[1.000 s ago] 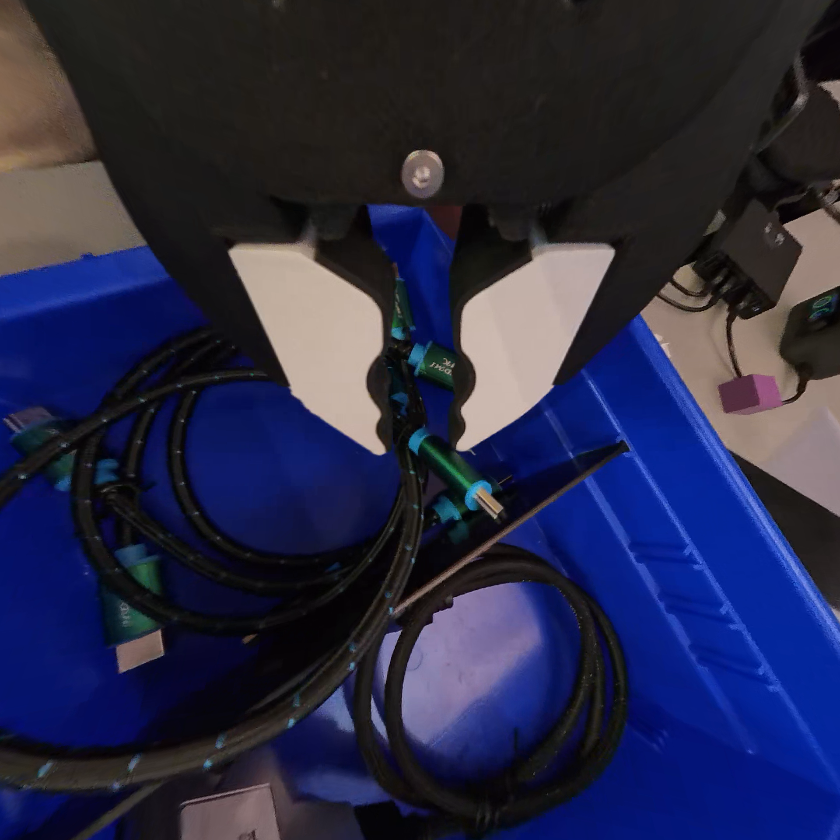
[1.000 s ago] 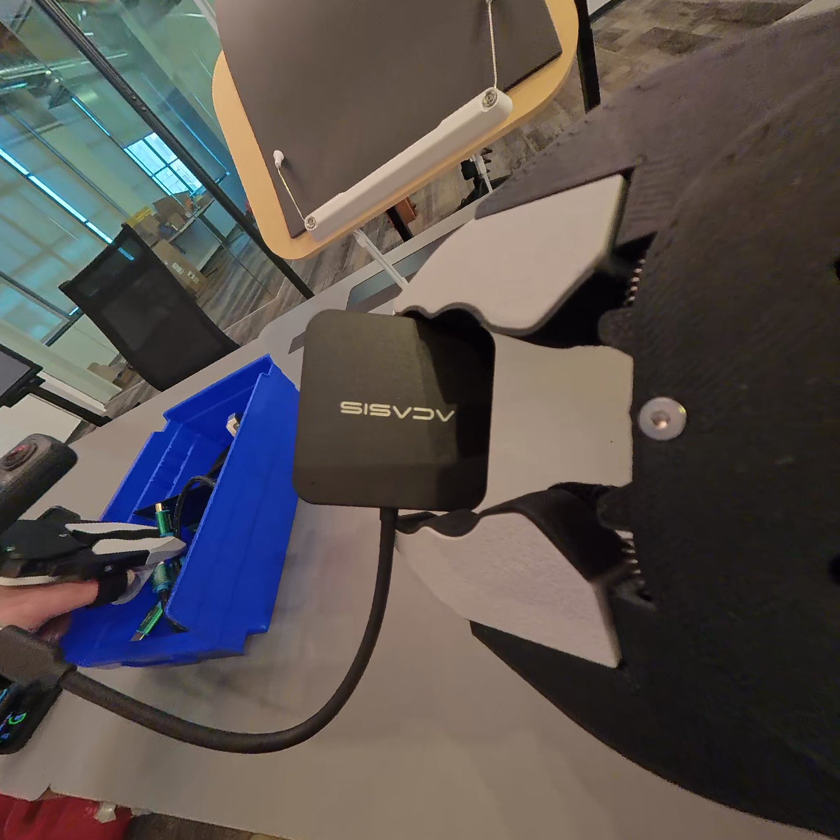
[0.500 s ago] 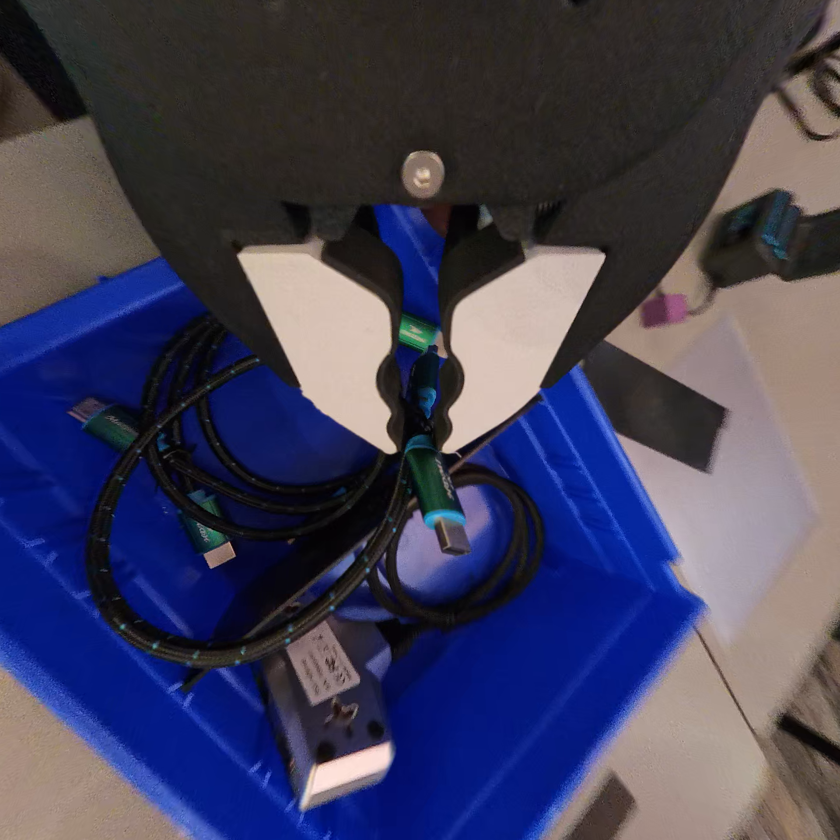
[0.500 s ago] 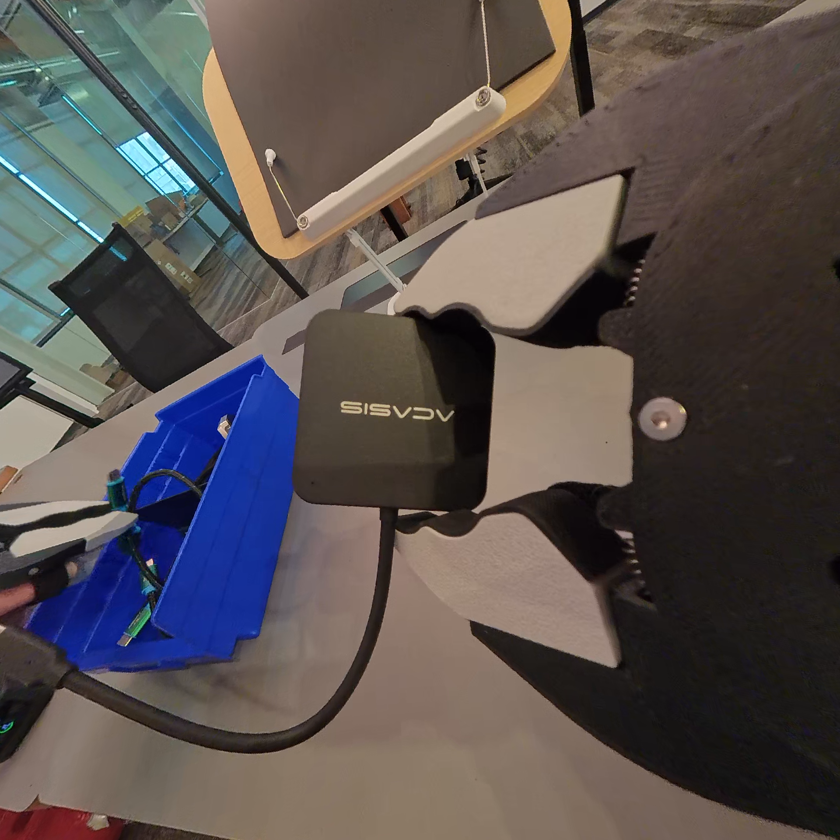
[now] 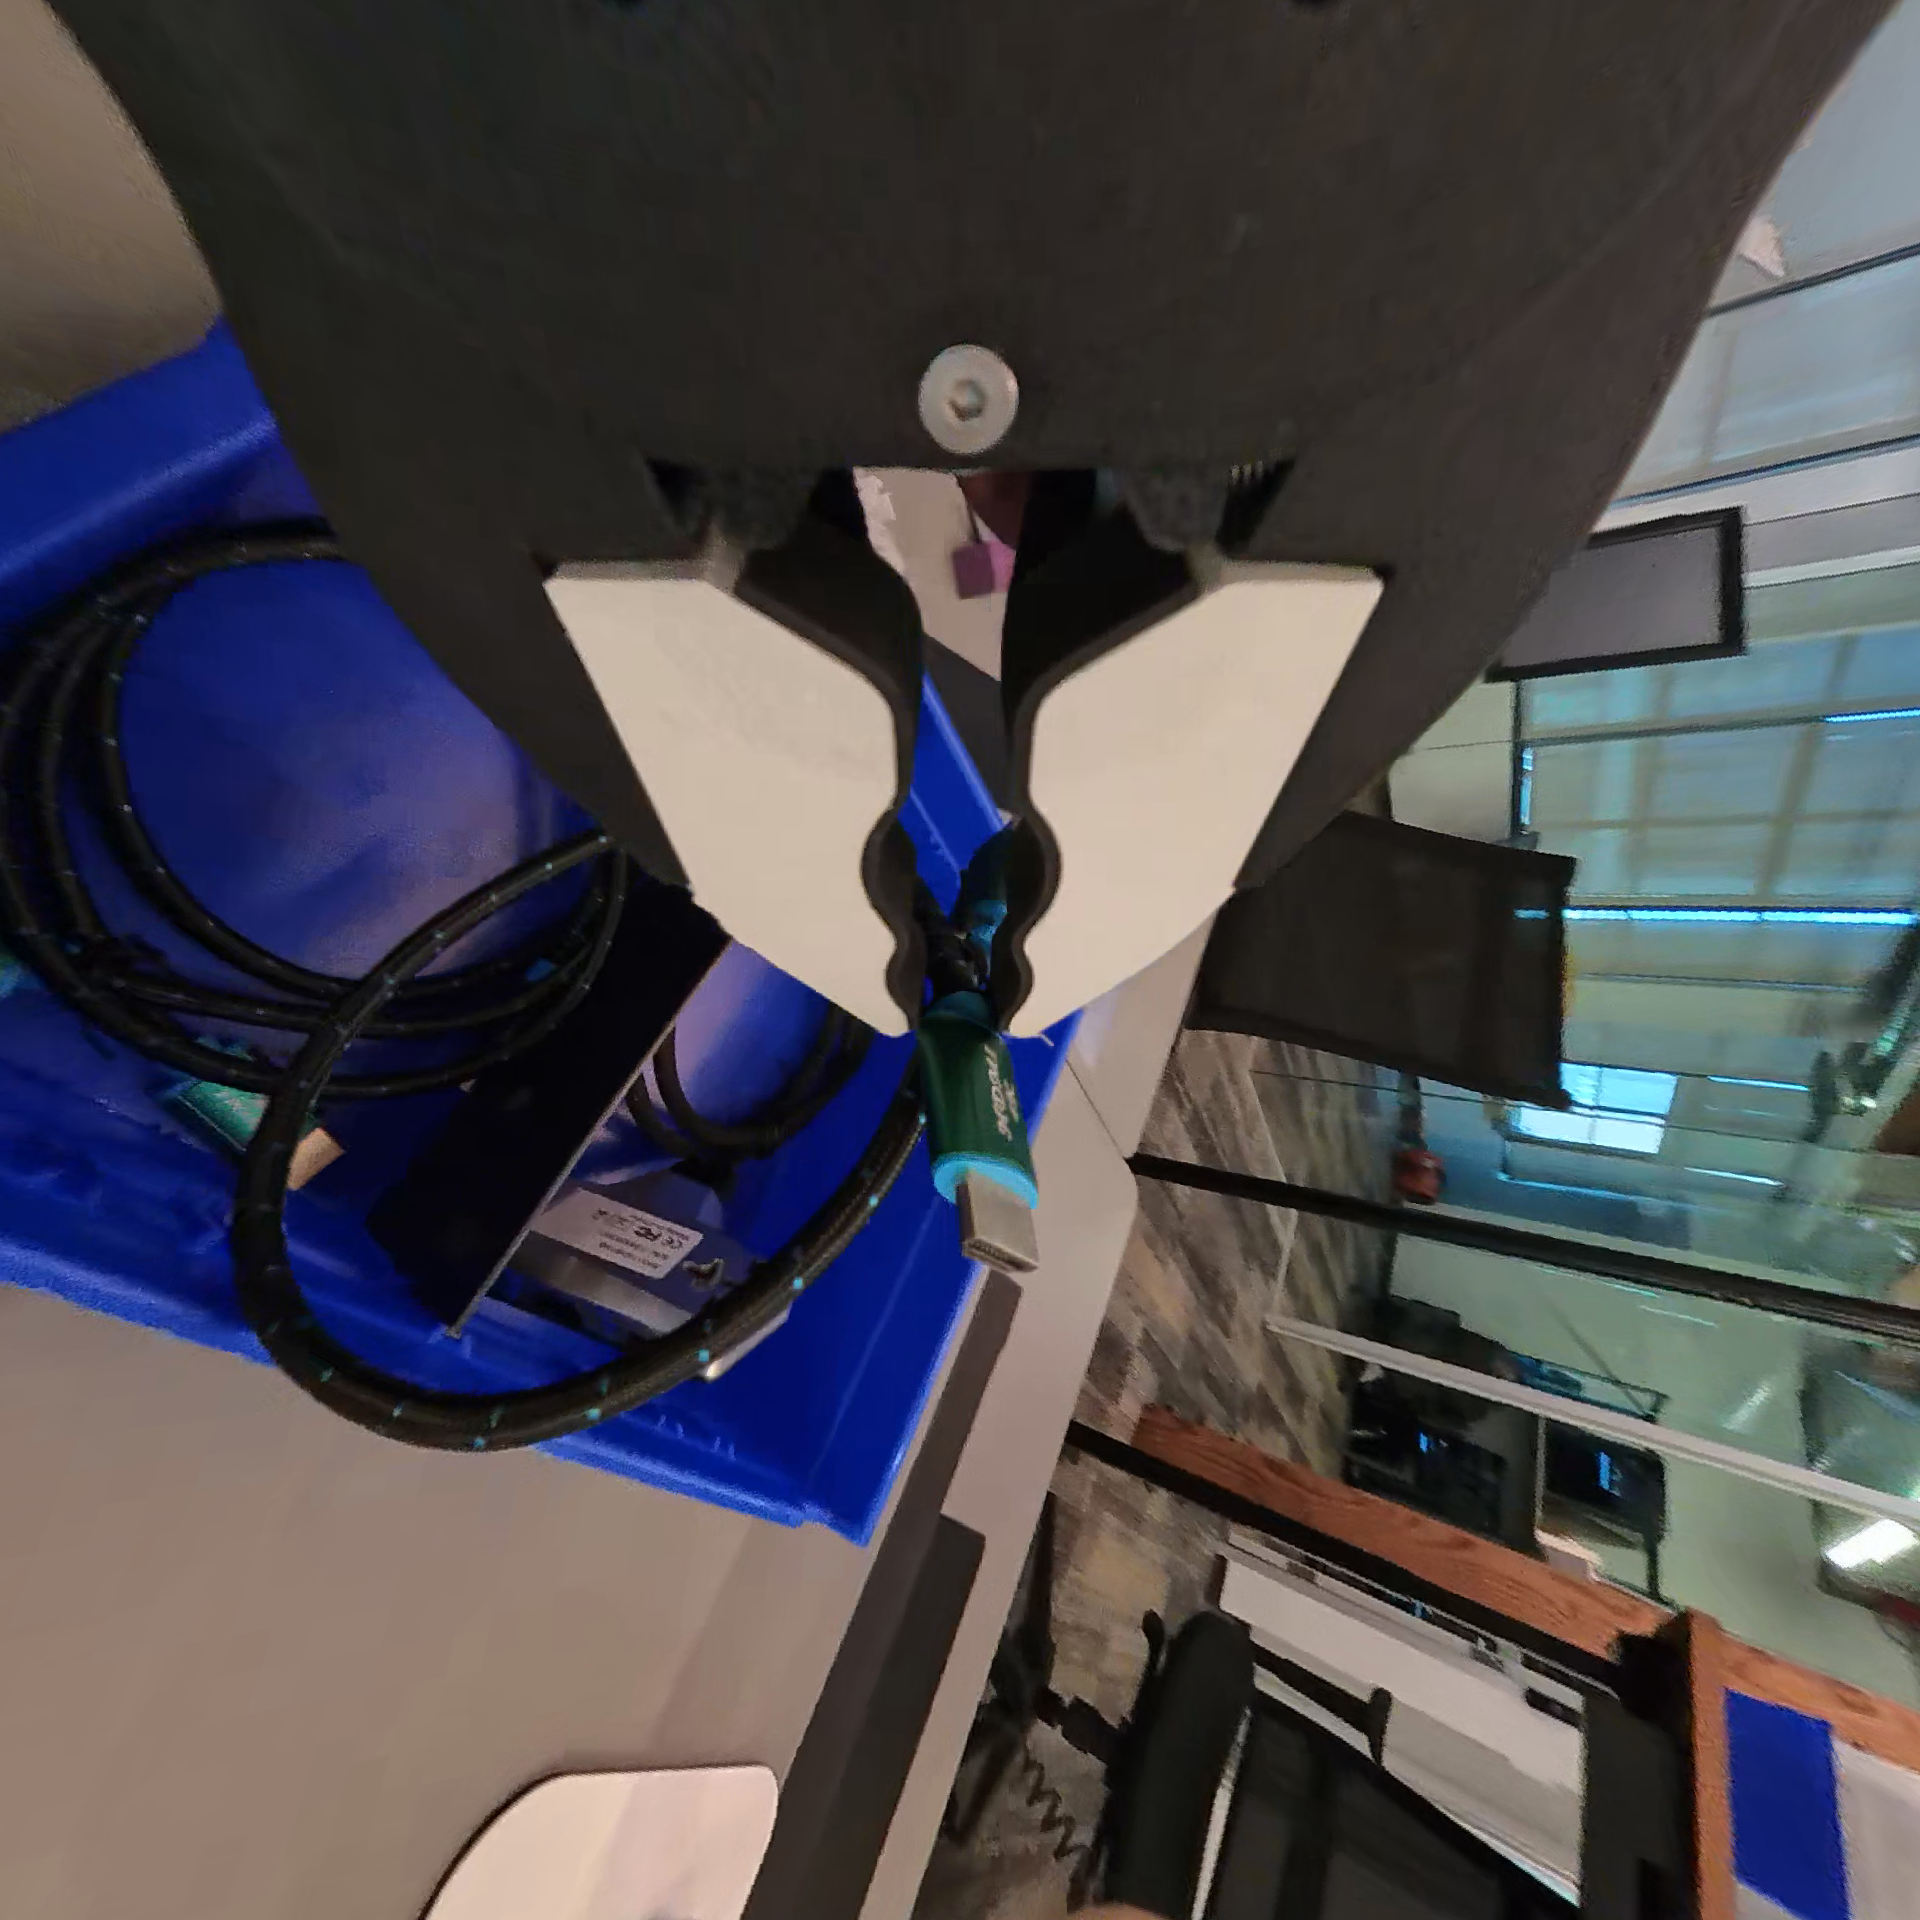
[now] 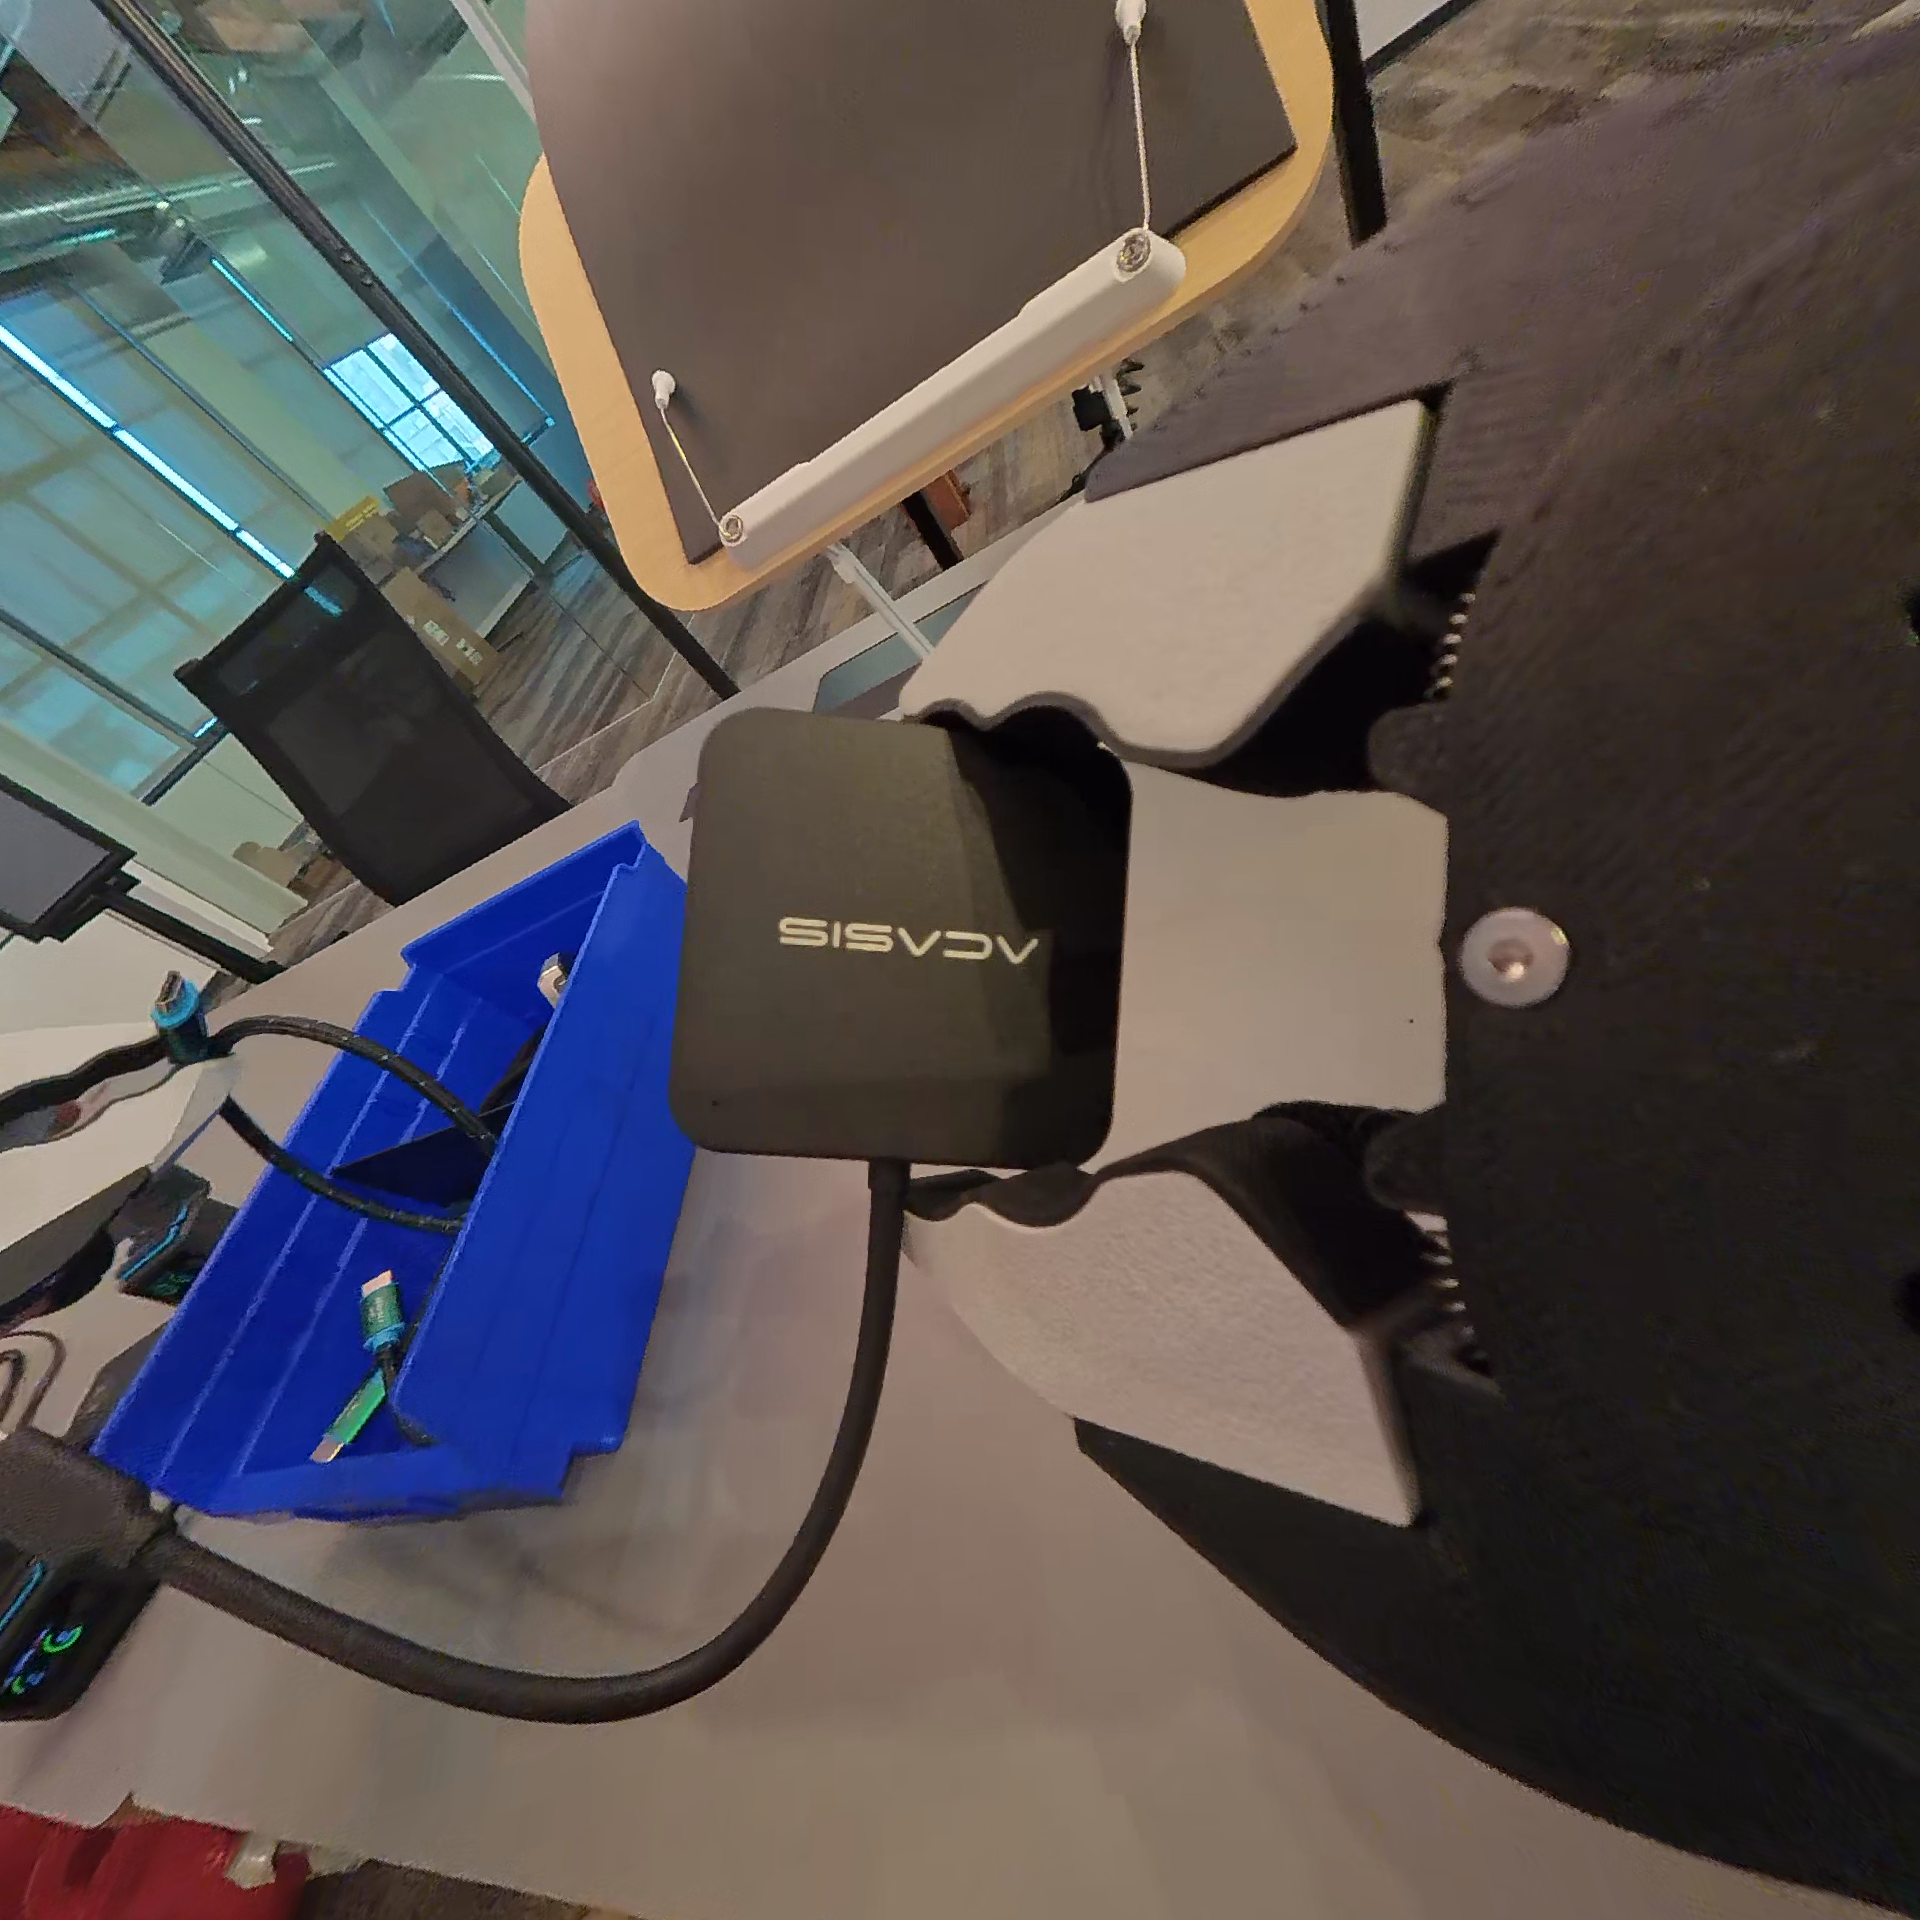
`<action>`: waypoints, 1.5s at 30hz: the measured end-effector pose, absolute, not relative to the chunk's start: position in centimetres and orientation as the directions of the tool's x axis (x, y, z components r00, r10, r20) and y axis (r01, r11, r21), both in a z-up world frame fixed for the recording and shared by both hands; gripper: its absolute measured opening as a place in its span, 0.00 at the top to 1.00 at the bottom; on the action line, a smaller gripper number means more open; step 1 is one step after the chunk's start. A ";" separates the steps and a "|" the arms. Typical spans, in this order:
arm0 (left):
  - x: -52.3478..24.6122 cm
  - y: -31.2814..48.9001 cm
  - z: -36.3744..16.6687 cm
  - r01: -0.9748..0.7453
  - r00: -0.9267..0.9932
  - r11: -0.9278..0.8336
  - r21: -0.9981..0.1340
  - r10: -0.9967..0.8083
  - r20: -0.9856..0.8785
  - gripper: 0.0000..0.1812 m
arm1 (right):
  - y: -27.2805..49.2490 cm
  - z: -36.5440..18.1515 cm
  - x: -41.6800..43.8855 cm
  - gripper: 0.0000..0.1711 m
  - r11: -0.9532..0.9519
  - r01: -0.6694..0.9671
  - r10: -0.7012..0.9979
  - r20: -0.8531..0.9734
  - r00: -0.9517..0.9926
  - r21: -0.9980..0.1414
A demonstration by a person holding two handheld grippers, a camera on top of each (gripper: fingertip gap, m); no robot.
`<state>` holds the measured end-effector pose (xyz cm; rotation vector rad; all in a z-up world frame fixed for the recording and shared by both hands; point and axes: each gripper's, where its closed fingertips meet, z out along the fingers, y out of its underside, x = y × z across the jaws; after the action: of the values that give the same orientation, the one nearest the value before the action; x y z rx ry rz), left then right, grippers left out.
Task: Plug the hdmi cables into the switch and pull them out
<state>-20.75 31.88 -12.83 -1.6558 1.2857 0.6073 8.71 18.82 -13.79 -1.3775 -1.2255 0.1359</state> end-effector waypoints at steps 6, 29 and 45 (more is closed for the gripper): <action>-19.1 31.2 -10.7 -0.961 0.234 0.048 -0.273 -0.385 -0.892 0.94 | 18.6 -13.4 8.5 0.54 0.298 0.537 0.707 0.560 0.431 -0.789; -7.9 26.5 -7.8 -0.963 -0.069 0.266 0.042 -0.092 -0.993 0.94 | 18.9 -15.0 7.7 0.54 0.211 0.669 0.721 0.575 0.386 -0.713; 0.9 23.6 -15.2 -0.907 -0.210 0.399 0.135 -0.150 -0.966 0.94 | 18.5 -18.1 7.1 0.55 0.030 0.697 0.842 0.393 0.369 -0.717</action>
<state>0.94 23.64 -15.22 -0.9485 1.6411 0.9332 7.15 18.51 -18.10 -1.7083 -1.3731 0.1981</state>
